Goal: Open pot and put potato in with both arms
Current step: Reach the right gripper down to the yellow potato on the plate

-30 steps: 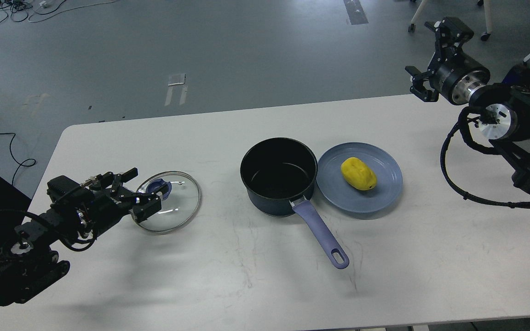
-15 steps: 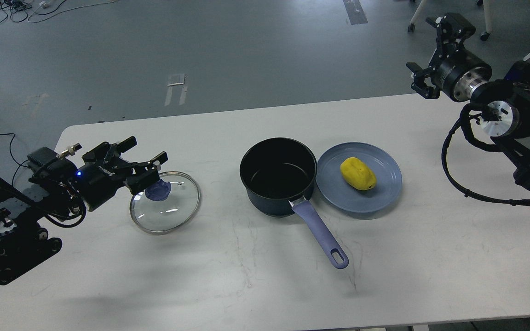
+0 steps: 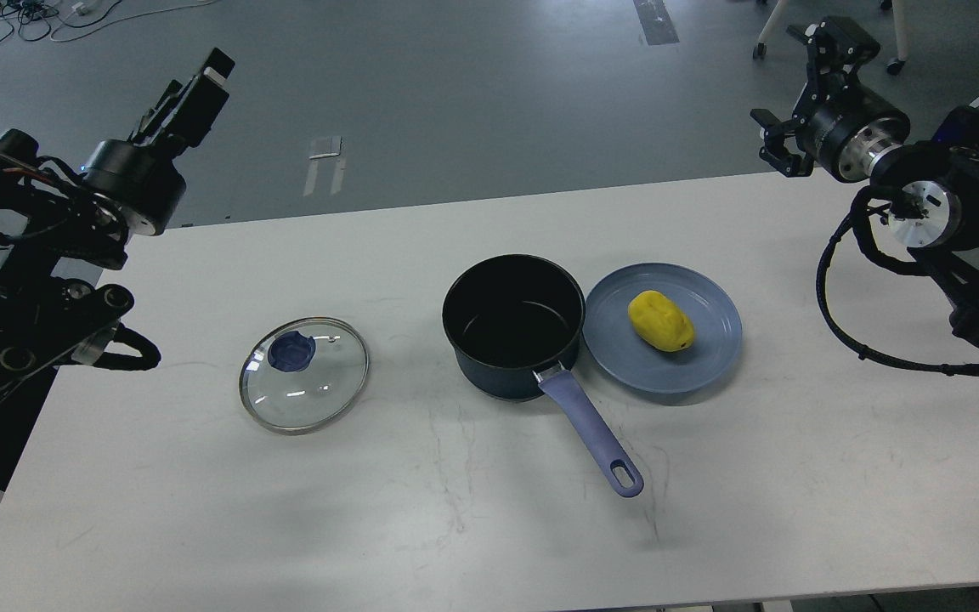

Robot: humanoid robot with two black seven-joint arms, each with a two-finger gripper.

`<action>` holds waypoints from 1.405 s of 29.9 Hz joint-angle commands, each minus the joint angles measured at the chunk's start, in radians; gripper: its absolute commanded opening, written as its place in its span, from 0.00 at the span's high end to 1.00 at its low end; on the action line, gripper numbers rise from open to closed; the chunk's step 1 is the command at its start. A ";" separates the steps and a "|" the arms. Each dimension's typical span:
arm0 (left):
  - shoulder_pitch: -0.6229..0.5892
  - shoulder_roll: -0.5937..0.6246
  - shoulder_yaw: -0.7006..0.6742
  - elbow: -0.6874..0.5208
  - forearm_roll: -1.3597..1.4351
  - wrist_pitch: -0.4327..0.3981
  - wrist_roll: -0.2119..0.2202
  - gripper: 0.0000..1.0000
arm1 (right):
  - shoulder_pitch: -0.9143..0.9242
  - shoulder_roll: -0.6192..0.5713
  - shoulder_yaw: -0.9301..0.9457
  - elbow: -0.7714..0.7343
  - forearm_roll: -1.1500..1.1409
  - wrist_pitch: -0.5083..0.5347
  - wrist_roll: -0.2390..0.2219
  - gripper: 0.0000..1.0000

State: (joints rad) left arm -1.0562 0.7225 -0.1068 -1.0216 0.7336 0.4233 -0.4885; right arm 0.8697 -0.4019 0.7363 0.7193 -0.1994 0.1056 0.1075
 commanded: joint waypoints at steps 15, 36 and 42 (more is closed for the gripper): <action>0.044 -0.138 -0.241 0.032 -0.683 -0.623 0.172 0.02 | 0.098 -0.002 -0.129 0.005 -0.014 0.012 0.005 0.00; 0.179 -0.163 -0.436 0.043 -0.761 -0.778 0.340 0.02 | 0.255 -0.015 -0.707 0.003 -0.811 -0.242 0.308 0.00; 0.182 -0.158 -0.438 0.043 -0.761 -0.778 0.340 0.02 | 0.288 -0.015 -0.955 -0.001 -0.836 -0.317 0.324 0.00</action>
State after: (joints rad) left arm -0.8773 0.5623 -0.5442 -0.9789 -0.0276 -0.3544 -0.1489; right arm 1.1347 -0.4173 -0.0923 0.7204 -1.0186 -0.1750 0.4269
